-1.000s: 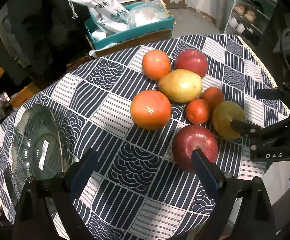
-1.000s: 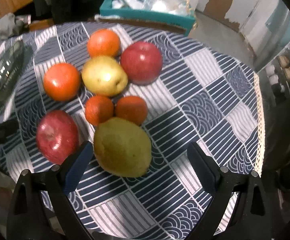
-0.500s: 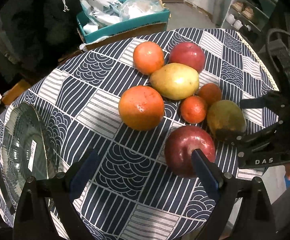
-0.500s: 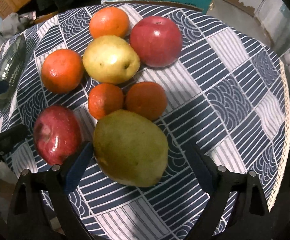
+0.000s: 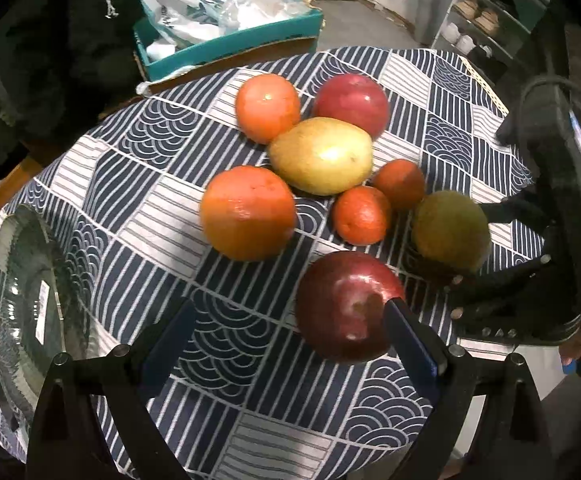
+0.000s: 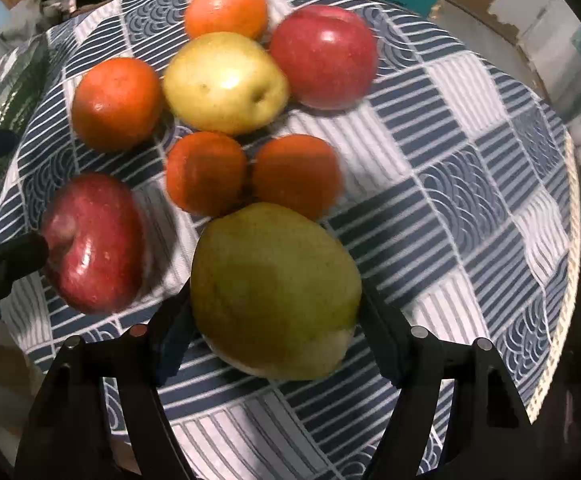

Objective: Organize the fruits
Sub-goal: 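Grasp the red apple with the left tool while the right tool grasps the green pear, then lift the red apple and green pear and carry both toward the glass bowl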

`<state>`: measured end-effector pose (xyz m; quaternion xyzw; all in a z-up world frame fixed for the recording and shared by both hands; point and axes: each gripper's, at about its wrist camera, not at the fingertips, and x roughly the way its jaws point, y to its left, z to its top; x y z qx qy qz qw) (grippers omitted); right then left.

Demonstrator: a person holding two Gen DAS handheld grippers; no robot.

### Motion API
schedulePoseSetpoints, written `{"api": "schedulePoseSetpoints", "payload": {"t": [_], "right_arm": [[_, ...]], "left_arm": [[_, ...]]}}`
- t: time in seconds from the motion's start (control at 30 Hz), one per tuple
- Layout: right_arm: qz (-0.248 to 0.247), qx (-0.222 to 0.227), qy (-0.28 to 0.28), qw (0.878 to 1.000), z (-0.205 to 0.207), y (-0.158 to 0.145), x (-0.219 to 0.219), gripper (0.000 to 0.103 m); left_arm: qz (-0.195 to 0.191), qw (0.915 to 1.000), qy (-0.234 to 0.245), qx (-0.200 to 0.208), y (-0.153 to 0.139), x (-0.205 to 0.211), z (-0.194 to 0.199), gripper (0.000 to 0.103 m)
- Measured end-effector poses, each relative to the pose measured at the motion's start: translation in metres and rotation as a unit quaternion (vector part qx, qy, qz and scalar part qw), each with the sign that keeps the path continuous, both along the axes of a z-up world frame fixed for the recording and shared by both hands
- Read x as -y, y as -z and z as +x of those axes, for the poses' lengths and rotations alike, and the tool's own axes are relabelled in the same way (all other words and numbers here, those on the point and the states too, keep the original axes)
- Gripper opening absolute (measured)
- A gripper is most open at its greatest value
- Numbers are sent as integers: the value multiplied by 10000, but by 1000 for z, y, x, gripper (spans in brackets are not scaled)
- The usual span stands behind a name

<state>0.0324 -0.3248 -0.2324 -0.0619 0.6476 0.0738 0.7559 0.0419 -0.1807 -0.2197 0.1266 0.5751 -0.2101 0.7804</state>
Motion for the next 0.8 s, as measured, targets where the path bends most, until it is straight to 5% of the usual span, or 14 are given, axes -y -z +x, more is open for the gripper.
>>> {"api": "schedulePoseSetpoints", "payload": {"t": [0.37, 0.67, 0.8], "right_arm": [[-89, 554, 1075, 9926, -10, -32, 58, 75], [-256, 526, 929, 9940, -17, -22, 48, 75], [-269, 497, 880, 9945, -10, -17, 44, 75]], "left_arm": [[32, 9996, 71, -267, 16, 27, 2, 95], [272, 9989, 184, -326, 35, 37, 2, 94], [161, 9981, 222, -544, 44, 38, 1, 75]]}}
